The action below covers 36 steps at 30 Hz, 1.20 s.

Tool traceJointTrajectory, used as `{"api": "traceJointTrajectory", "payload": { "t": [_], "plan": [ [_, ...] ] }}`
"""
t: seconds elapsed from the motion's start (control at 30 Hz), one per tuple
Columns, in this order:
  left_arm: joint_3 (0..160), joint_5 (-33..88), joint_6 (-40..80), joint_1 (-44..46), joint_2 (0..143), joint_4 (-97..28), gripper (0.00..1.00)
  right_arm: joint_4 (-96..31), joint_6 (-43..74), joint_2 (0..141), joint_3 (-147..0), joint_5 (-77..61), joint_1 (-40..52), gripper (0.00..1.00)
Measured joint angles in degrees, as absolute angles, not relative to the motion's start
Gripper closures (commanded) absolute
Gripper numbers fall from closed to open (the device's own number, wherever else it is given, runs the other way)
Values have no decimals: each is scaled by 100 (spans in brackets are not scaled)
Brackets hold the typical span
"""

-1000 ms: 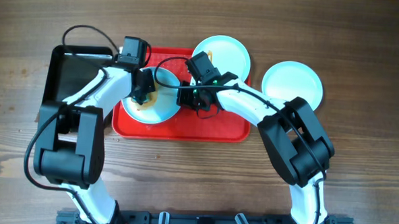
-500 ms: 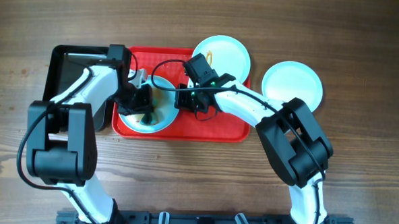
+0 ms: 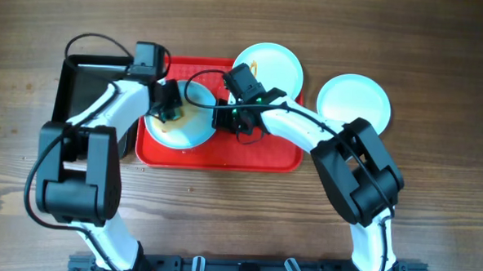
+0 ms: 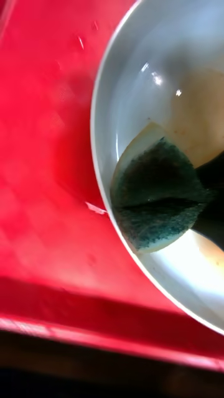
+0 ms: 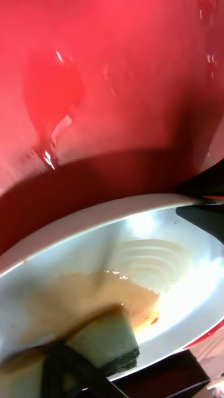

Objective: Clean dirty plates on tray and stack at the side
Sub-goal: 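Continue scrubbing the plate with the left gripper's sponge, right gripper holding rim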

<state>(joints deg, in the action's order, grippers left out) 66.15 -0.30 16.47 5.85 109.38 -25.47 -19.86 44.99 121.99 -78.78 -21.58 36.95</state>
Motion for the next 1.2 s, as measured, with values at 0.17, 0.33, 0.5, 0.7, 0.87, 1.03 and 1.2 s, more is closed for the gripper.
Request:
{"api": "traceJointTrajectory", "payload": {
  "t": [0.17,0.33,0.5,0.7,0.87,1.03,1.2],
  "plan": [
    [6613,412,1487,827,10969,-2383,96,-1990,4497,12199,-7878,-2139,3660,96],
    [6637,1356,1116,893,10969,-3116,96,-2036,4434,12197,-7878,-2143,3660,96],
    [6700,1826,847,847,10969,-4224,96,-2056,4344,12199,-7878,-2187,3695,96],
    [6700,1680,1009,596,10967,-4812,96,-2040,4344,12206,-7878,-2272,3774,96],
    [6700,757,1905,454,10881,-4775,96,-2003,4346,12219,-7876,-2314,3785,96],
    [6702,119,2281,451,10868,-3948,96,-1942,4397,12226,-7878,-2311,3771,96],
    [6641,-263,2386,521,10914,-2829,96,-1920,4469,12226,-7878,-2283,3728,96]
  ]
}}
